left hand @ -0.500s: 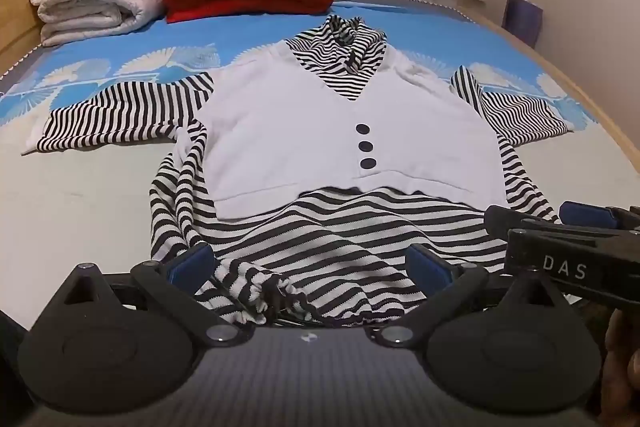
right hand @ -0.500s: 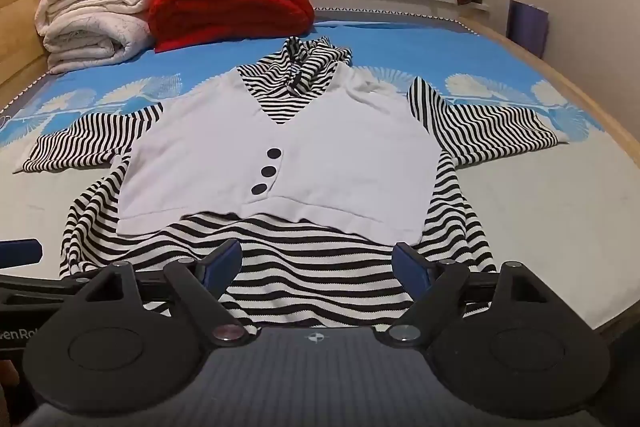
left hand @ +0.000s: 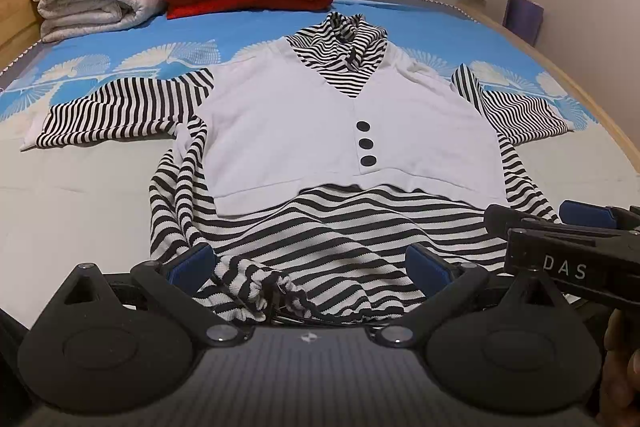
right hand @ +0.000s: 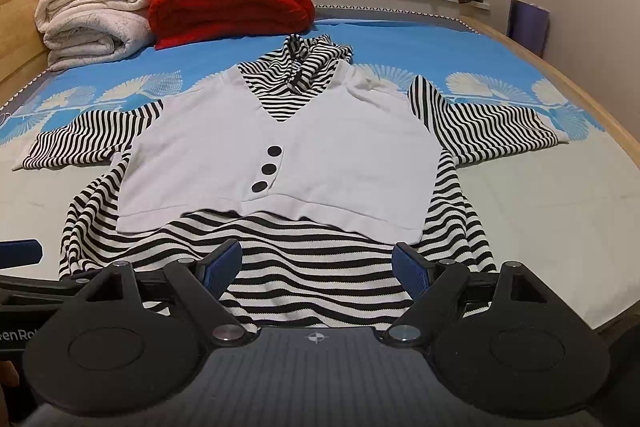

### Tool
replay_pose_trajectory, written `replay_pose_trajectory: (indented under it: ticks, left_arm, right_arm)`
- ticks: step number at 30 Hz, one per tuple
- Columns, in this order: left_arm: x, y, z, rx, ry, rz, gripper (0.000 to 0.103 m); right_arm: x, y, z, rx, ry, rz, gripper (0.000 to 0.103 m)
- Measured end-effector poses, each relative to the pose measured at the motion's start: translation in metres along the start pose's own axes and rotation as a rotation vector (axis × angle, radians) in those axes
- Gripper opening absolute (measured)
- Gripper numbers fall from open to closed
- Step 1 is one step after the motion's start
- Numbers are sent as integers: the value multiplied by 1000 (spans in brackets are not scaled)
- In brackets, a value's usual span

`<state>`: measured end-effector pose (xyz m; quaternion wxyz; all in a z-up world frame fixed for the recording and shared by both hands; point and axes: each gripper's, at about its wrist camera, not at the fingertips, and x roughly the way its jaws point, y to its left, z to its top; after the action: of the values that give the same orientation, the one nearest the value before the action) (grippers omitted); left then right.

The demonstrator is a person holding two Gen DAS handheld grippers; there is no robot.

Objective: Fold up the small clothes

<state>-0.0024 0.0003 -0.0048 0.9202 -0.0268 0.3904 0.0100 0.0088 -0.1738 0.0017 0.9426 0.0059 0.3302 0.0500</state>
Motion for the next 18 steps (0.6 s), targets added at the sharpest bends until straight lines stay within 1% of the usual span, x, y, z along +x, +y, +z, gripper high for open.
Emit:
replay_pose_trajectory:
  ticks: [18]
  left_arm:
    - [0,1,2,5,-2,1,102]
  right_arm:
    - [1,2,0,-6,-8,-6,83]
